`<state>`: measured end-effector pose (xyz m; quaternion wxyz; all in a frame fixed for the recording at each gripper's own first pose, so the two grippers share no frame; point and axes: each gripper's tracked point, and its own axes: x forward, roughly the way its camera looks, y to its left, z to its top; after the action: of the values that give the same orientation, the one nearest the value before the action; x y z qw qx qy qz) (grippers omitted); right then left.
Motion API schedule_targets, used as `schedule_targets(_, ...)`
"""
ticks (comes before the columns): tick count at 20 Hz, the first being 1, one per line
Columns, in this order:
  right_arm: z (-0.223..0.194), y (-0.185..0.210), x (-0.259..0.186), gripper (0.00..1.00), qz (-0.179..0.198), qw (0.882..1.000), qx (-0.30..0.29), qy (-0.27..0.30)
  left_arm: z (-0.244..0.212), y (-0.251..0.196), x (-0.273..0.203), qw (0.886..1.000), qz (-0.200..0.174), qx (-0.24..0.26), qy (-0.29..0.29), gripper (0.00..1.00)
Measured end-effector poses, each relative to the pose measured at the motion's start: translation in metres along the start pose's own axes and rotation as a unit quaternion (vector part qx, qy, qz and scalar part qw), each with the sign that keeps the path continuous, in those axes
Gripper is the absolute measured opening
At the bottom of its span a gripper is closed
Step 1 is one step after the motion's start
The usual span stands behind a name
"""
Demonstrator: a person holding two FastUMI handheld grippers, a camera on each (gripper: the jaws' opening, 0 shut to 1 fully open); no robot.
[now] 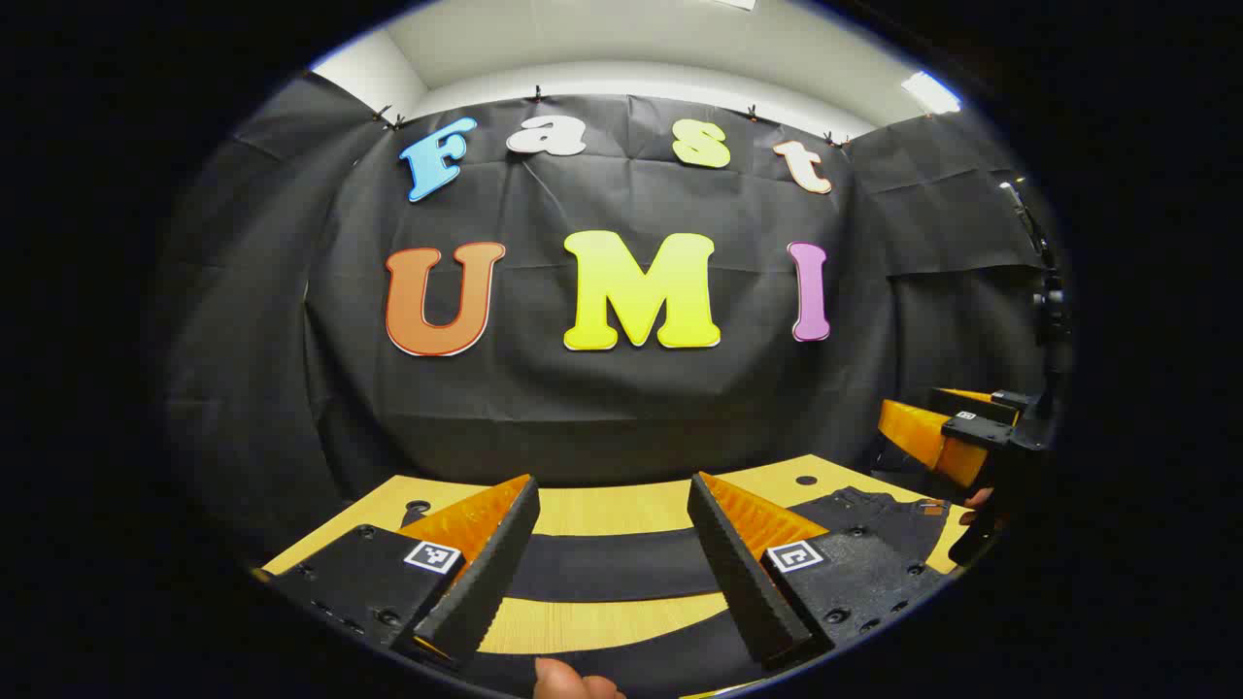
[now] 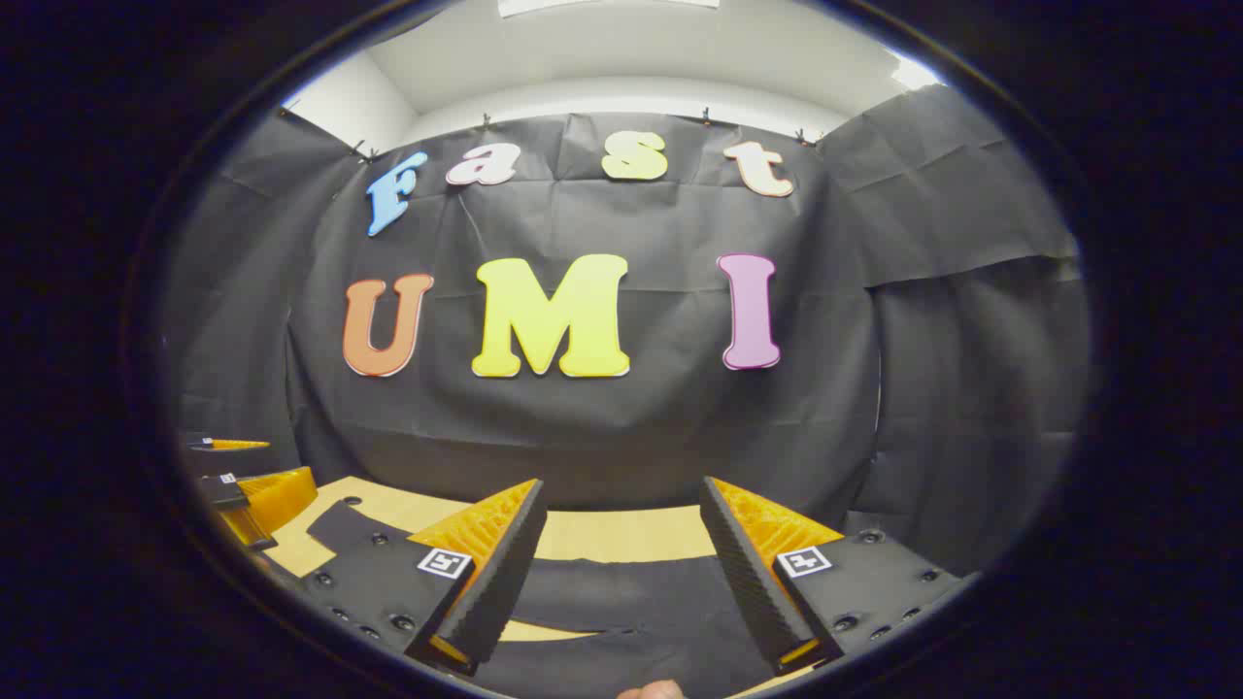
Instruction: Grasp the waist and the cuffs of the jeans and fold them to make the two legs overlap; first hold the waist and fold one-third of the jeans toward the cuffs, then hold the cuffs and fold the remaining one-third in the same direction to finish folding.
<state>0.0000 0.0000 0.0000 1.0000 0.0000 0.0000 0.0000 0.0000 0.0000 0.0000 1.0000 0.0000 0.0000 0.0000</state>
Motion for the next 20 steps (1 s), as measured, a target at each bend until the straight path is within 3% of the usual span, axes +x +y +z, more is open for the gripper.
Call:
schedule_targets(2,0.004,-0.004,0.000,0.96,-0.001,1.000,-0.007,-0.007,-0.002,0.000,0.002,1.000,0.003,-0.006,0.004,0.99)
schedule_targets(10,0.010,-0.001,0.001,0.96,0.006,1.000,-0.003,-0.016,0.004,0.011,0.008,1.000,0.027,-0.002,-0.006,0.99)
schedule_targets(20,0.002,0.023,0.003,0.98,0.042,0.999,-0.005,-0.006,0.000,0.032,0.003,0.998,0.058,-0.004,-0.001,0.99)
